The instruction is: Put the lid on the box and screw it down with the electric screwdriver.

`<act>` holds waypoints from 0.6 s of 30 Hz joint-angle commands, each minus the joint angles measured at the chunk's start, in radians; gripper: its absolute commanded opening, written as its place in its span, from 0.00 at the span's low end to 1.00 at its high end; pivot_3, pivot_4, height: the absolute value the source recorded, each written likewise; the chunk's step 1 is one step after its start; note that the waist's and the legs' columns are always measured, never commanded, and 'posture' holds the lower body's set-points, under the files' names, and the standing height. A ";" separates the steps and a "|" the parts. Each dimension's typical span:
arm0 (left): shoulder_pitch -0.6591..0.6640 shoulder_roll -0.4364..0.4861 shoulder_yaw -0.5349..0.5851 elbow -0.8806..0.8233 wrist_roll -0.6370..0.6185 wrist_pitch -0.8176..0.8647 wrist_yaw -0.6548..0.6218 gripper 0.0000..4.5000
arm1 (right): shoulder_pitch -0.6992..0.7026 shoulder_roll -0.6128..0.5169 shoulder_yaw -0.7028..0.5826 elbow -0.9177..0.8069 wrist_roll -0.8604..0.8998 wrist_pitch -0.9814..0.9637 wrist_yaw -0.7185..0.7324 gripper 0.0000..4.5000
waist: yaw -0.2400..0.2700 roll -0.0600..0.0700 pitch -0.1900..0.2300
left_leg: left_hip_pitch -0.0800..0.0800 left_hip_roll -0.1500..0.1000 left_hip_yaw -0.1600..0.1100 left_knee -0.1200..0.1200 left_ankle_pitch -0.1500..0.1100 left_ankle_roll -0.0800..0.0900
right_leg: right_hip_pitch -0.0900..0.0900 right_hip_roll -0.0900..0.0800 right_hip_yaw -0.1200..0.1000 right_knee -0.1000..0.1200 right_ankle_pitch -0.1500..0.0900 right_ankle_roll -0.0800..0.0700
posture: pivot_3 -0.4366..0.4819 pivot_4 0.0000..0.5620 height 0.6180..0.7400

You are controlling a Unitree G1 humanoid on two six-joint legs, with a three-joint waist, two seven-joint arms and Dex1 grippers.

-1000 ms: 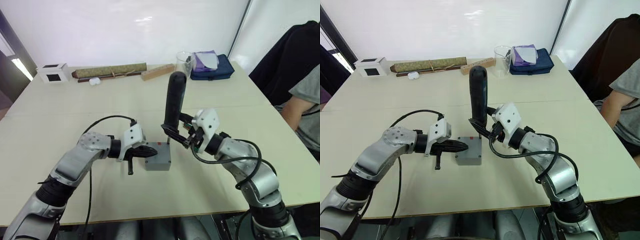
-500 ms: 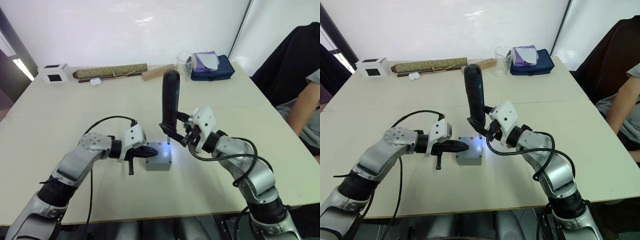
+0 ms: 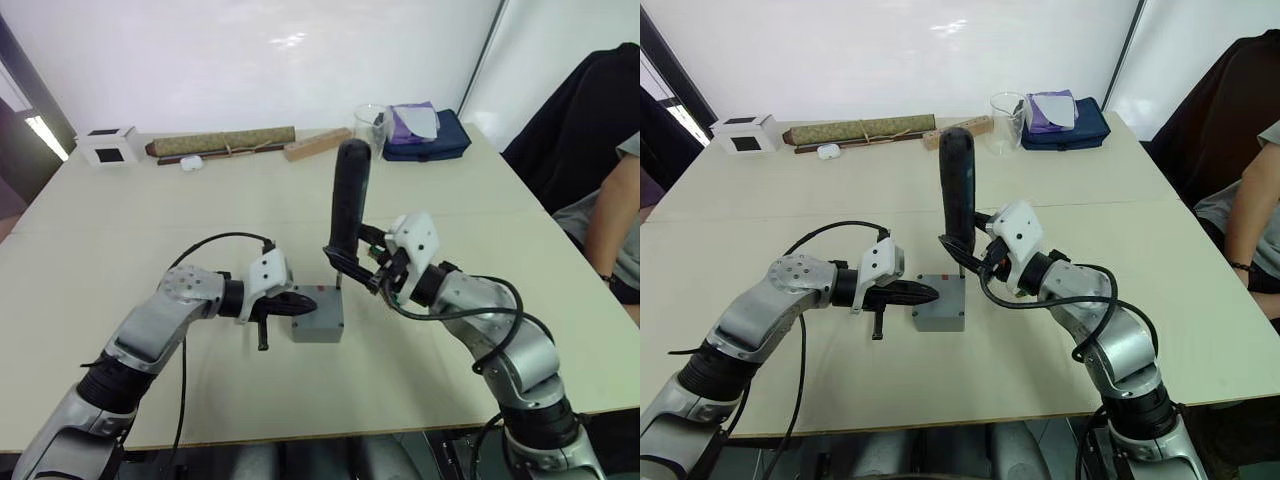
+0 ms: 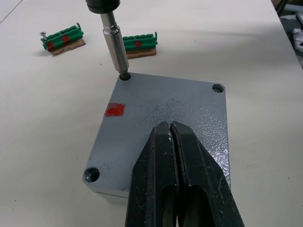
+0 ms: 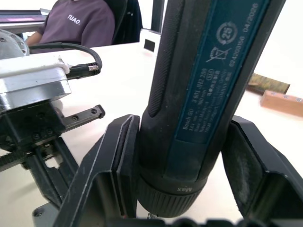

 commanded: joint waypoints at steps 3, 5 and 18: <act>0.057 0.023 0.012 -0.001 -0.031 0.046 -0.033 0.00 | -0.245 -0.051 -0.269 -0.034 0.314 0.222 -0.035 0.48 | -0.001 0.003 0.004 | -0.003 0.000 0.000 -0.002 0.000 0.000 | -0.003 0.000 0.000 -0.001 0.000 0.000 | 0.48 0.27 1.00; 0.059 0.017 0.033 0.000 -0.049 0.055 -0.031 0.00 | -0.319 -0.070 -0.334 -0.004 0.391 0.280 -0.062 0.48 | -0.003 0.006 0.006 | -0.008 0.000 0.000 -0.003 0.000 0.000 | -0.009 0.001 0.000 -0.001 0.001 0.000 | 0.48 0.27 1.00; -0.060 0.056 0.284 -0.114 -0.380 0.271 -0.057 0.00 | -0.468 -0.666 -0.216 0.668 0.400 0.867 -0.012 0.48 | 0.027 0.004 0.015 | -0.036 -0.003 0.001 -0.001 -0.001 0.002 | -0.032 -0.002 -0.004 -0.006 0.004 0.003 | 0.48 0.27 1.00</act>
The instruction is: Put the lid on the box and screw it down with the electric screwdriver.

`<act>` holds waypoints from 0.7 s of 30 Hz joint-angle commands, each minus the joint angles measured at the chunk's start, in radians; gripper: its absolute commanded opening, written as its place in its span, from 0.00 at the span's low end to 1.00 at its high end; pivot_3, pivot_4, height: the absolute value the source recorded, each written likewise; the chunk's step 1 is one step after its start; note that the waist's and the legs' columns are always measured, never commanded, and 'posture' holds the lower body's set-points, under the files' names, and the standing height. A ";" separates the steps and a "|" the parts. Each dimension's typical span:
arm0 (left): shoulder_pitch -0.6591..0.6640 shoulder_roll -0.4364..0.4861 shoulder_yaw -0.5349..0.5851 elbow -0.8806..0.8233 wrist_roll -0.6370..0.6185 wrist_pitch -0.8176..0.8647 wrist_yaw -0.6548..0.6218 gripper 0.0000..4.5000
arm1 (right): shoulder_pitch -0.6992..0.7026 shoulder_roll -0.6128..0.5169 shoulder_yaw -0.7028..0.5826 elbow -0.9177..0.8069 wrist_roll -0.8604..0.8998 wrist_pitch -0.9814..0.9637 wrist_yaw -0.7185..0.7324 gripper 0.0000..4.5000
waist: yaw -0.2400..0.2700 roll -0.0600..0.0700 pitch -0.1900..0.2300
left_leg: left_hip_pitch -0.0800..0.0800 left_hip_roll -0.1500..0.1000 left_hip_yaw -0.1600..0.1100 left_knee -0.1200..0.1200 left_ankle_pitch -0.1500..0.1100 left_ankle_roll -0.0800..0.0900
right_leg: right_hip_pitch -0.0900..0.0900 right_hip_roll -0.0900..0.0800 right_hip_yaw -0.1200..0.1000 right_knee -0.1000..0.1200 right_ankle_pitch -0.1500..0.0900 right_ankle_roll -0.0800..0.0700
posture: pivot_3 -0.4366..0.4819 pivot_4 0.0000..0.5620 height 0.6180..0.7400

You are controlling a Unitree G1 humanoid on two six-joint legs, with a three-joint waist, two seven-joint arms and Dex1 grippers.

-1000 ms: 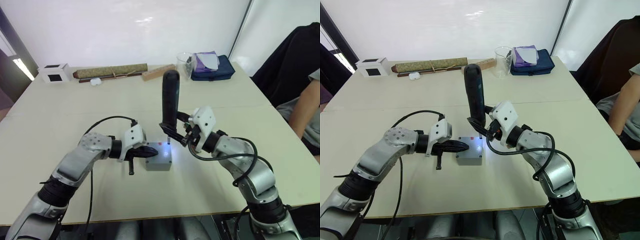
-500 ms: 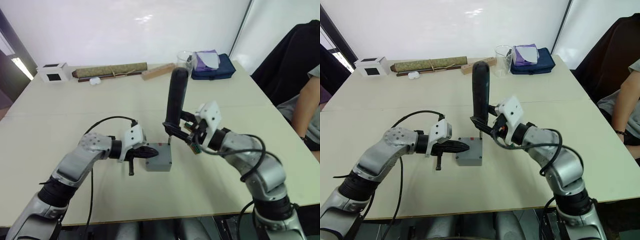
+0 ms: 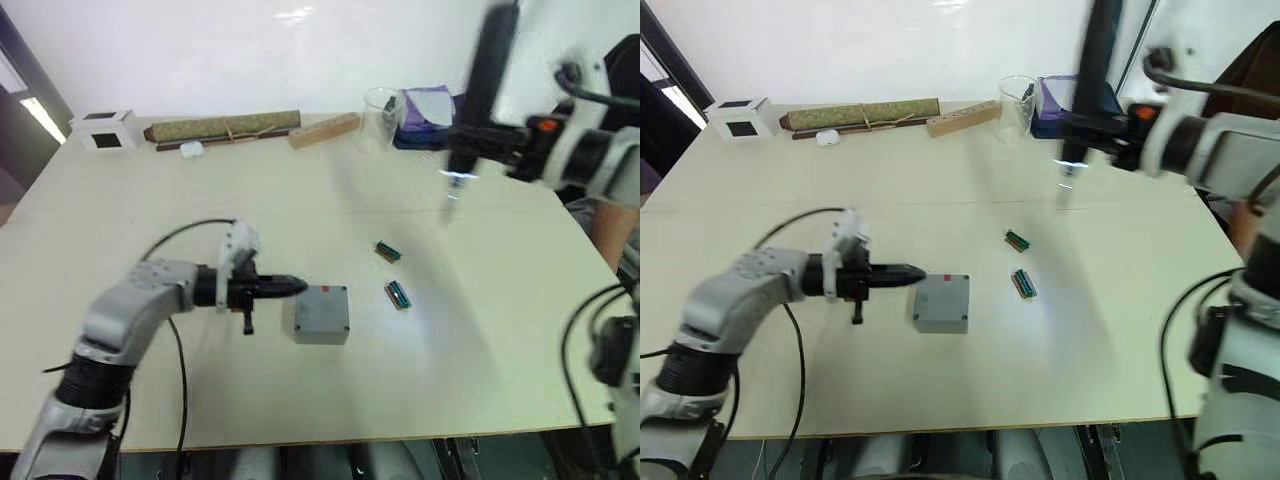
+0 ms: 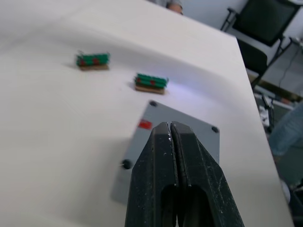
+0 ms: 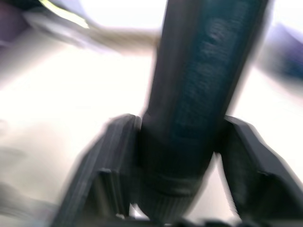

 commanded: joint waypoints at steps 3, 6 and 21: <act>-0.010 0.027 -0.085 -0.106 0.046 -0.058 -0.036 0.00 | 0.157 -0.097 0.203 0.080 -0.129 -0.066 0.177 0.48 | -0.012 0.007 0.004 | 0.000 0.000 0.005 0.000 -0.004 0.008 | -0.001 0.000 0.004 -0.001 0.000 0.002 | 0.48 0.27 1.00; -0.030 -0.004 -0.111 -0.103 0.055 -0.063 -0.009 0.00 | 0.147 -0.101 0.266 0.155 -0.177 -0.085 0.242 0.48 | -0.011 0.015 0.009 | -0.001 0.000 0.006 -0.001 -0.005 0.008 | -0.006 0.001 0.005 0.000 0.000 0.003 | 0.48 0.27 1.00; -0.039 0.006 -0.136 -0.132 0.097 -0.085 0.009 0.00 | 0.041 -0.063 0.497 0.354 -0.473 -0.261 0.479 0.69 | -0.005 0.013 0.010 | 0.001 0.000 0.005 0.015 -0.004 0.008 | 0.003 0.004 0.005 0.003 0.003 0.006 | 0.48 0.27 1.00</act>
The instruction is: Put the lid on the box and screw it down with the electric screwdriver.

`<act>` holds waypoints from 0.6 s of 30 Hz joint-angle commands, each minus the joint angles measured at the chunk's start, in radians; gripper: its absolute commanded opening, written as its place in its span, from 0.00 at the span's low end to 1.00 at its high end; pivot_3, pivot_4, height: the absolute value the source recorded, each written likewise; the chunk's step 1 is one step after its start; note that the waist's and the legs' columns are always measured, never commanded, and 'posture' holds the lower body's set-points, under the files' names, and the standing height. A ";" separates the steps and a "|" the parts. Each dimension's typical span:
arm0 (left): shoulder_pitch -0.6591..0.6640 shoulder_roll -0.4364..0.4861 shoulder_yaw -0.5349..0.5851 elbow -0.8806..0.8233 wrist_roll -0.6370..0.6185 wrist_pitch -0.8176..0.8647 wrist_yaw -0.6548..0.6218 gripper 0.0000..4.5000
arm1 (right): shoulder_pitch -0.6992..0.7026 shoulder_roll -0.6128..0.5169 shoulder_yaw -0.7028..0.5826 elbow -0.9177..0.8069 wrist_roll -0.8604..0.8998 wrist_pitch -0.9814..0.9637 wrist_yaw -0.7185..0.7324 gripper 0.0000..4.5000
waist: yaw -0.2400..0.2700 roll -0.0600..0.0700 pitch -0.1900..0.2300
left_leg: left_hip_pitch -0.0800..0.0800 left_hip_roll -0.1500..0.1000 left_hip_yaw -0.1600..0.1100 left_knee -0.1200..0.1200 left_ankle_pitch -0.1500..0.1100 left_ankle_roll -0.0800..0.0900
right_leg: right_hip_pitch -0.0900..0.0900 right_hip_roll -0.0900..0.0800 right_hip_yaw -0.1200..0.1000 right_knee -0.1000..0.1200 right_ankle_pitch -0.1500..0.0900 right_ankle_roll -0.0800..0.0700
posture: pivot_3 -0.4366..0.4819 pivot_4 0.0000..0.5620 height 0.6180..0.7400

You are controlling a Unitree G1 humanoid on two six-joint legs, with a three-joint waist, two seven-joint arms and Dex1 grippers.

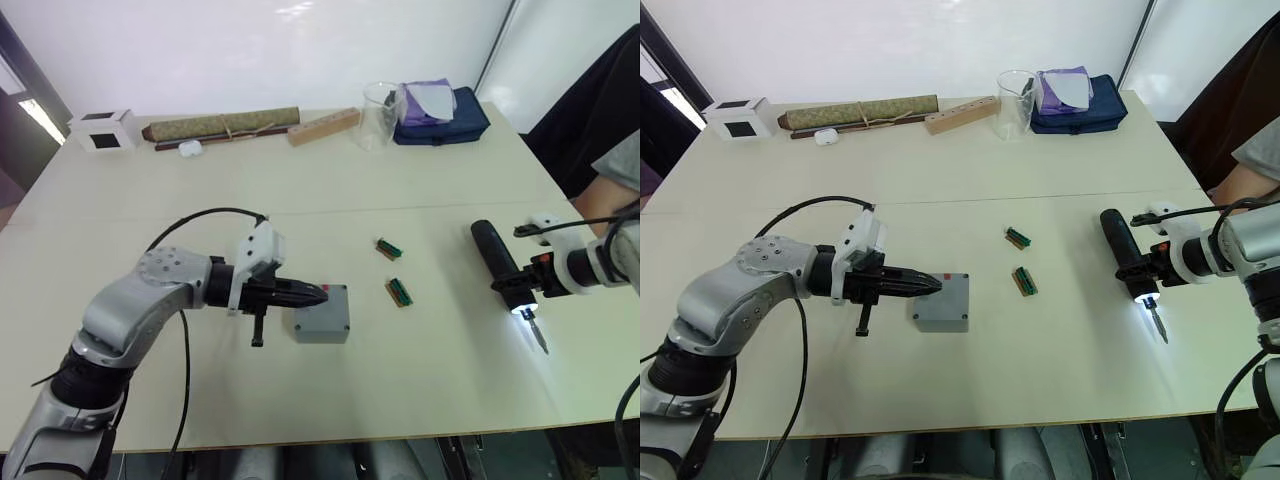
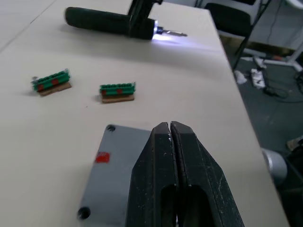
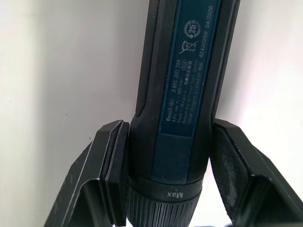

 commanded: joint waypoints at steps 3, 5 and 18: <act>-0.012 0.031 0.026 0.002 0.002 -0.028 -0.026 0.00 | -0.025 -0.009 -0.003 0.006 -0.081 -0.031 0.037 0.89 | -0.001 0.000 0.000 | 0.000 -0.001 0.000 0.002 0.000 0.000 | 0.001 -0.001 0.001 0.000 0.001 0.001 | 0.48 0.27 1.00; -0.030 0.031 0.025 0.038 0.020 -0.042 -0.023 0.00 | -0.031 -0.013 -0.013 -0.002 -0.103 -0.044 0.042 1.00 | -0.001 0.000 0.000 | 0.000 0.000 0.000 0.002 0.000 0.000 | 0.001 0.000 0.001 0.000 0.001 0.001 | 0.48 0.27 1.00; -0.077 0.058 0.056 0.219 0.130 -0.141 0.014 0.00 | -0.042 0.107 -0.406 -0.294 -0.043 -0.080 -0.107 1.00 | -0.002 0.000 0.000 | 0.000 0.000 -0.001 0.001 0.000 0.000 | -0.002 0.001 0.000 0.005 0.002 0.001 | 0.48 0.27 1.00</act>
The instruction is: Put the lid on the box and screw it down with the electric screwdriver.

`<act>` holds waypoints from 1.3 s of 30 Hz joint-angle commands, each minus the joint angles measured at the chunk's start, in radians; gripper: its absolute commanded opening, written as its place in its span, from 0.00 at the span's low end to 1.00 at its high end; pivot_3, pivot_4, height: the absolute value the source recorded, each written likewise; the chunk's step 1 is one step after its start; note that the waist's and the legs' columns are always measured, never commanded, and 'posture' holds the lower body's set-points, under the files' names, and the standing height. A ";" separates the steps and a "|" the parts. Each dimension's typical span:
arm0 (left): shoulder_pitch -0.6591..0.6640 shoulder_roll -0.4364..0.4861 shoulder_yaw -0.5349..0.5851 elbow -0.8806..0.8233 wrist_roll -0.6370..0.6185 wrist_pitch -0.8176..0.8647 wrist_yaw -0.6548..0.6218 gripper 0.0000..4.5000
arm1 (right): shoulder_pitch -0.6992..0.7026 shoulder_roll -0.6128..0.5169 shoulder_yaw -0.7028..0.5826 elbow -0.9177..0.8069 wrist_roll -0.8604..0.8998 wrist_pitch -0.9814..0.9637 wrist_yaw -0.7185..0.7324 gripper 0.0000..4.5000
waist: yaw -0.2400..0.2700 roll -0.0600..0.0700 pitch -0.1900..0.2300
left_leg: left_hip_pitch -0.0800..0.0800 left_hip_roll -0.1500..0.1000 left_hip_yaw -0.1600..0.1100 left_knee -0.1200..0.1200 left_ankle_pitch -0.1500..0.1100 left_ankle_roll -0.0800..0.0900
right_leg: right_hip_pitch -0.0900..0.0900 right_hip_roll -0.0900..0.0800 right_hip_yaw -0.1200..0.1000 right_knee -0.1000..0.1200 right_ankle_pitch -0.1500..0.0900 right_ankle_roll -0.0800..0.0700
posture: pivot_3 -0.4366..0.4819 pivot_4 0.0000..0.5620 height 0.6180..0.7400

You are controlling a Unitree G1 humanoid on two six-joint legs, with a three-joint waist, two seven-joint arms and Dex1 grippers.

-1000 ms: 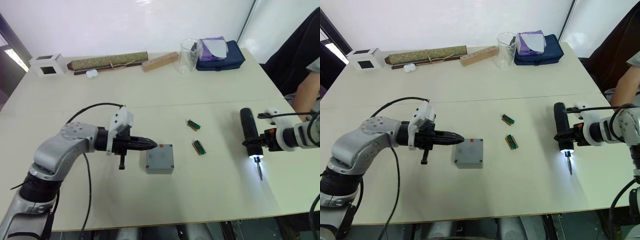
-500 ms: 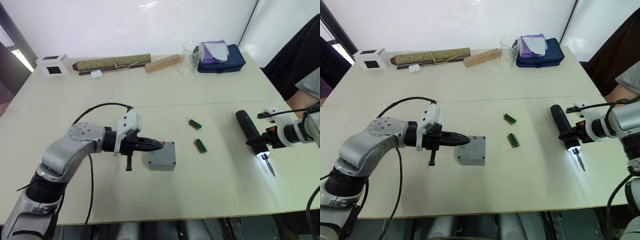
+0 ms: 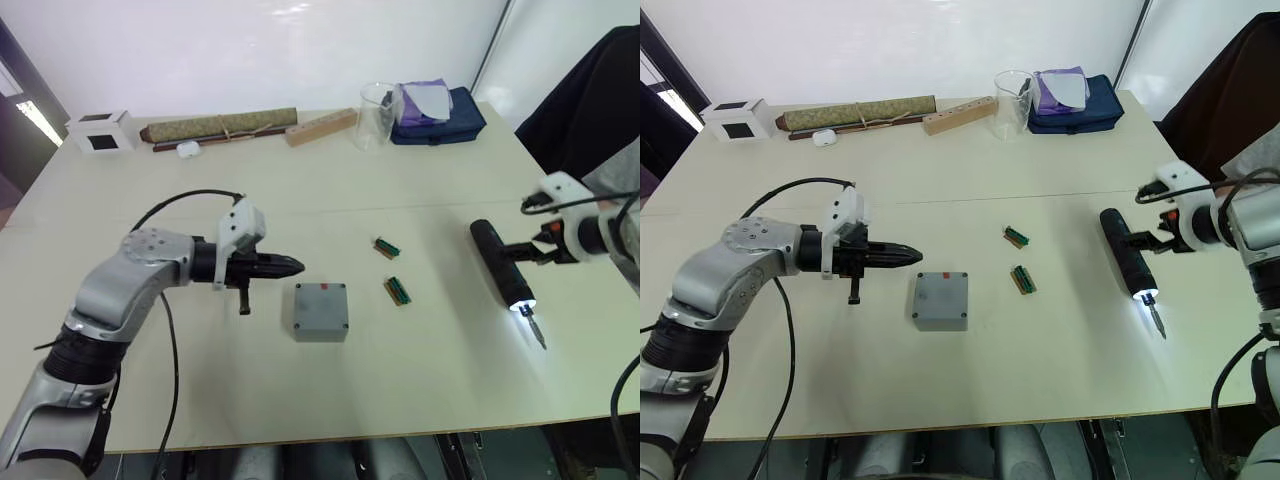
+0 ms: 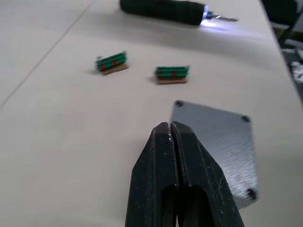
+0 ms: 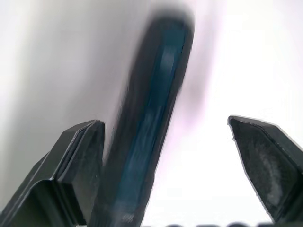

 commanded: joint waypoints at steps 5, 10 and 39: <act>0.091 0.019 0.065 -0.032 0.038 -0.012 0.071 0.00 | 0.313 0.147 -0.297 -0.680 0.338 0.061 0.050 1.00 | 0.010 -0.003 -0.001 | 0.000 0.000 -0.005 -0.001 0.000 0.000 | 0.000 0.000 -0.003 0.005 -0.002 -0.001 | 0.48 0.27 1.00; 0.222 -0.011 0.019 -0.056 0.080 -0.007 0.132 0.00 | 0.504 0.095 -0.089 -0.942 0.302 -0.027 0.064 1.00 | 0.009 -0.004 -0.001 | 0.001 -0.001 -0.003 0.002 0.000 0.000 | 0.001 -0.003 -0.001 0.008 -0.002 -0.001 | 0.48 0.27 1.00; -0.026 -0.194 -0.117 0.285 0.268 -0.215 0.099 0.00 | 0.533 0.480 0.042 -0.927 0.461 0.124 -0.200 1.00 | 0.002 -0.008 -0.002 | 0.003 0.000 -0.005 0.003 0.001 -0.001 | 0.002 0.001 -0.002 0.010 -0.001 -0.002 | 0.48 0.27 1.00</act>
